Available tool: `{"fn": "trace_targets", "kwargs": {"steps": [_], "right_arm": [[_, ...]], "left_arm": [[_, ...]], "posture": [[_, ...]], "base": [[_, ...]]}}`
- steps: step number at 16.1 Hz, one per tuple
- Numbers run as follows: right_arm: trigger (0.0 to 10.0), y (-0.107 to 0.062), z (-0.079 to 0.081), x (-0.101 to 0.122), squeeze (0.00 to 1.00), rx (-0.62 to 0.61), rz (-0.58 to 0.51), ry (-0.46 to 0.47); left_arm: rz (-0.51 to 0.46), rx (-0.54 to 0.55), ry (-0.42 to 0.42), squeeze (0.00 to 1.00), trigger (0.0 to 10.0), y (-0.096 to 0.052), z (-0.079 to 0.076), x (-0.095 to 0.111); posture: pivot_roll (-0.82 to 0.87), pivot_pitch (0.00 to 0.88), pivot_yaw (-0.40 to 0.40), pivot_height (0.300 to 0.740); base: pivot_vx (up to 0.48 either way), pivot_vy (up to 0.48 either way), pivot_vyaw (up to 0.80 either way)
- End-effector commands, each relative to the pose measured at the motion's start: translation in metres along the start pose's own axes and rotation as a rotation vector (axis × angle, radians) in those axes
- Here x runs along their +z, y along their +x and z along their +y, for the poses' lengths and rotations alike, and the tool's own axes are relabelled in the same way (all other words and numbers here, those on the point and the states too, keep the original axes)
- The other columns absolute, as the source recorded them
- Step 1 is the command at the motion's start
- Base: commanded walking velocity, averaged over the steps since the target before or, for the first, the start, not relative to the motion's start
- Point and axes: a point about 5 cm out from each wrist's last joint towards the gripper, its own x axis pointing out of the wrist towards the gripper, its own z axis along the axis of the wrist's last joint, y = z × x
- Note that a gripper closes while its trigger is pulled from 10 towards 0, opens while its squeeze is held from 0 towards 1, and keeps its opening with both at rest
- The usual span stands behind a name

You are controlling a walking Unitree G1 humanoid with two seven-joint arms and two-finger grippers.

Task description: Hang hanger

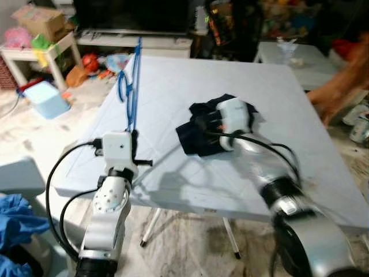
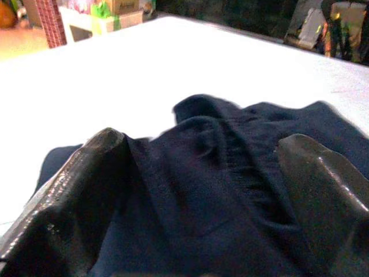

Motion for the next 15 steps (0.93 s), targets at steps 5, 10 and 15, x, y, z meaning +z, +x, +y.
{"fn": "trace_targets", "kwargs": {"steps": [5, 10, 15], "right_arm": [[10.0, -0.043, -0.036, -0.002, 0.00, -0.025, -0.105, 0.032], [10.0, -0.052, -0.022, -0.005, 0.00, -0.002, -0.122, 0.030], [10.0, -0.049, -0.013, -0.005, 0.00, 0.021, -0.117, 0.027]], "left_arm": [[0.015, -0.030, -0.010, 0.00, 10.0, 0.005, -0.004, 0.010], [-0.046, -0.072, -0.018, 0.00, 10.0, 0.015, -0.010, 0.035], [-0.026, -0.056, -0.013, 0.00, 10.0, 0.012, -0.007, 0.031]], "posture": [[-0.05, 0.000, -0.031, 0.740], [-0.06, 0.000, -0.022, 0.740], [-0.04, 0.000, -0.035, 0.740]], "base": [[0.000, 0.000, 0.00], [-0.103, 0.000, 0.00], [-0.277, 0.000, 0.00]]}}
